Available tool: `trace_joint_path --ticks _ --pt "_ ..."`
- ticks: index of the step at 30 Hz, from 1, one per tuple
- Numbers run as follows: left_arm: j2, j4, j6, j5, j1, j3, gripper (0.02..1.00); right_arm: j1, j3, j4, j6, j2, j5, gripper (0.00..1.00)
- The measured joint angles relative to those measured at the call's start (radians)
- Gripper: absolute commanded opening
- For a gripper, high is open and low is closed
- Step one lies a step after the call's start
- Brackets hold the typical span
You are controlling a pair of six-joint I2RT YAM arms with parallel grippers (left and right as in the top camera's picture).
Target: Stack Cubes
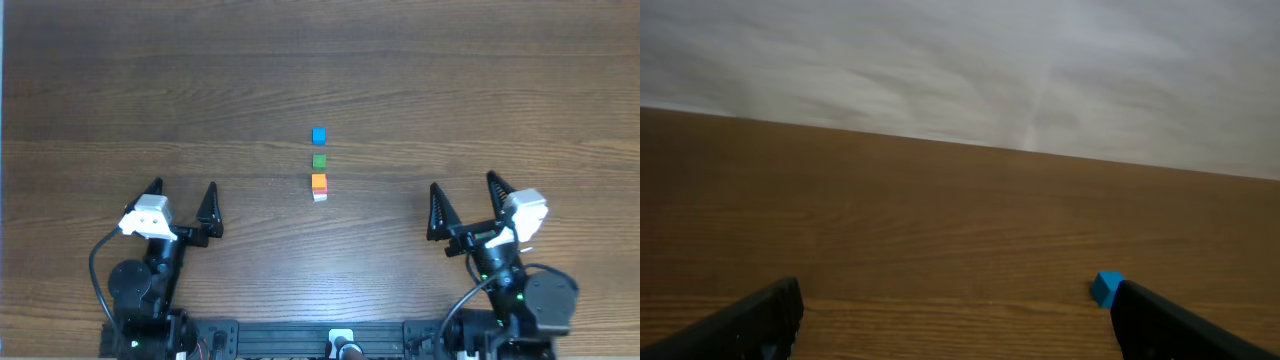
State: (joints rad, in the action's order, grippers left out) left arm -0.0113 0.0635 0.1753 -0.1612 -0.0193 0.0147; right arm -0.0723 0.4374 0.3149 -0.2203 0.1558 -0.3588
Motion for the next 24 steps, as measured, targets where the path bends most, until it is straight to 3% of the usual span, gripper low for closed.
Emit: trace_joint_path --ticks 8,12,17,24 --pt "0.0 0.0 0.0 0.0 0.0 -0.001 1.0 0.01 0.38 0.28 0.1 0.404 -0.036 0.993" --pt "0.0 0.0 0.0 0.0 0.0 -0.001 1.0 0.09 0.534 0.395 0.148 0.619 -0.023 0.991" --pt "0.0 -0.001 0.0 0.0 0.0 -0.001 1.0 0.302 0.663 0.43 0.156 0.864 0.078 0.993" --pt "0.0 0.0 0.0 0.0 0.0 -0.001 1.0 0.564 0.787 0.427 0.037 1.192 0.256 0.991"
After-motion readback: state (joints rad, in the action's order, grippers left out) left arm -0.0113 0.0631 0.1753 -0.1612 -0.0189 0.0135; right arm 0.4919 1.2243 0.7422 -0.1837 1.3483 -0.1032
